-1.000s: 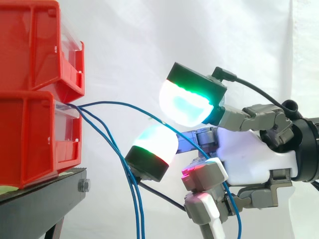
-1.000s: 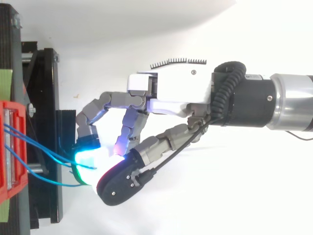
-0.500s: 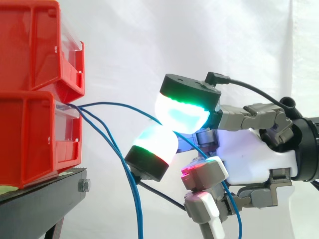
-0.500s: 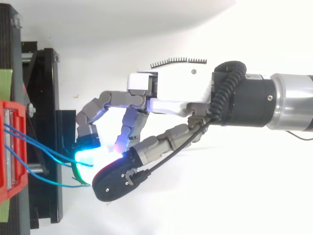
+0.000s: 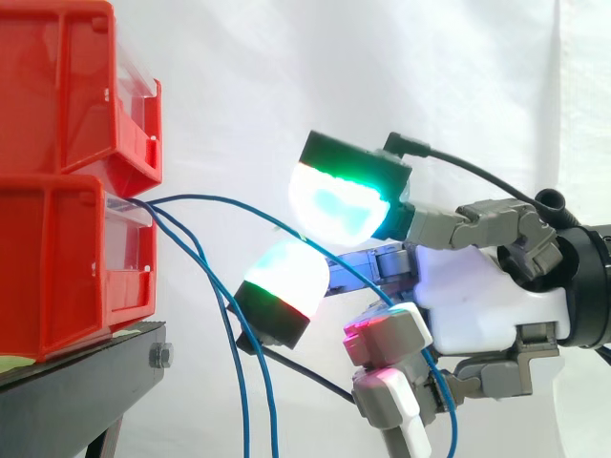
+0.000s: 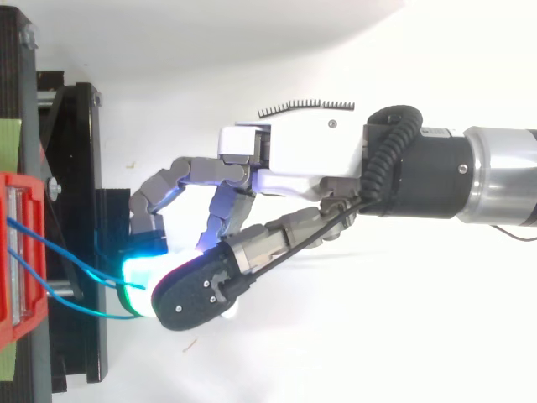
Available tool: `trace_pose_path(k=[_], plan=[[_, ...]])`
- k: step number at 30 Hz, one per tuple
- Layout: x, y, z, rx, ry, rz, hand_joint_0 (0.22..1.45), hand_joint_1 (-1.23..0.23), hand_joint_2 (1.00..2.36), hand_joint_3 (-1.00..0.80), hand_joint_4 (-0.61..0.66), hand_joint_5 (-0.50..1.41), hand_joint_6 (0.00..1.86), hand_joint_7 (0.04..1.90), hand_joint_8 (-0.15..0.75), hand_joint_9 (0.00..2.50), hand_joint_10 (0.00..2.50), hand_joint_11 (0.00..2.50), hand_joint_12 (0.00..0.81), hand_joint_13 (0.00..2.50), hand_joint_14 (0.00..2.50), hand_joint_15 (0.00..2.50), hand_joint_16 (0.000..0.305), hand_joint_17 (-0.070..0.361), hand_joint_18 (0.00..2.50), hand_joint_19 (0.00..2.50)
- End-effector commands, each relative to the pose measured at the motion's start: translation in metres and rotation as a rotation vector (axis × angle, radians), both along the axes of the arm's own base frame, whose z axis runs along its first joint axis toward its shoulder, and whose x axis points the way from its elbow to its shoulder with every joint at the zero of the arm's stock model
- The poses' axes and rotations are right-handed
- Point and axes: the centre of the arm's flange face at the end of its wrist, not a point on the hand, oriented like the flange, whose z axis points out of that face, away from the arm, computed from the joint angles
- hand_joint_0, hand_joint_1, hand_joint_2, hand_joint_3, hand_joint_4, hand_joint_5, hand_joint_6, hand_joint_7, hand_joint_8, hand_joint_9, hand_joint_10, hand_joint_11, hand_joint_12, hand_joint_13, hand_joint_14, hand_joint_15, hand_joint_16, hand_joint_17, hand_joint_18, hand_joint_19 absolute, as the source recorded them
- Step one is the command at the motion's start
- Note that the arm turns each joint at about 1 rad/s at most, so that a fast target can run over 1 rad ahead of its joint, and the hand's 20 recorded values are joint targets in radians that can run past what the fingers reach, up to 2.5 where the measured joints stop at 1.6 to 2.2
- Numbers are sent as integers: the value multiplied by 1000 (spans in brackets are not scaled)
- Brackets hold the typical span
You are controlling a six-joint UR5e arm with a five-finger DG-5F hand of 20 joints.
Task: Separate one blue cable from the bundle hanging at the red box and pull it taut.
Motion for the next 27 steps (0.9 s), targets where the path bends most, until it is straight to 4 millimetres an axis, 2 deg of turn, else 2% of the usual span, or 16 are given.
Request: trace_pose_path(k=[1,3,8,13,17,23,27], plan=[[0,1,0,0,-1,1,628,-582,1013,-276,102,-155,703,1062,319,1162,22,905,371,1165,20,614,44,100,1031,622],[0,1,0,0,-1,1,632,-623,1014,-206,124,-159,707,1032,328,1140,22,888,381,1179,20,612,47,106,1068,589],[0,1,0,3,-1,2,646,-698,1012,-164,141,-181,779,962,335,1129,21,881,388,1187,21,603,48,108,1092,576],[0,2,0,0,-1,2,667,-740,1014,-165,110,-191,810,940,327,1114,24,909,373,1176,21,608,46,103,1074,574],[0,3,0,1,-1,2,736,-768,1015,-151,71,-194,816,910,310,1109,23,911,357,1165,23,612,42,94,1040,570],[0,4,0,3,-1,2,755,-769,1015,-168,63,-198,824,895,305,1139,23,991,357,1183,21,646,40,89,1024,557],[1,8,1,3,-3,10,757,-767,1016,-176,76,-198,825,884,312,1204,20,1192,350,1237,25,767,34,76,998,568]])
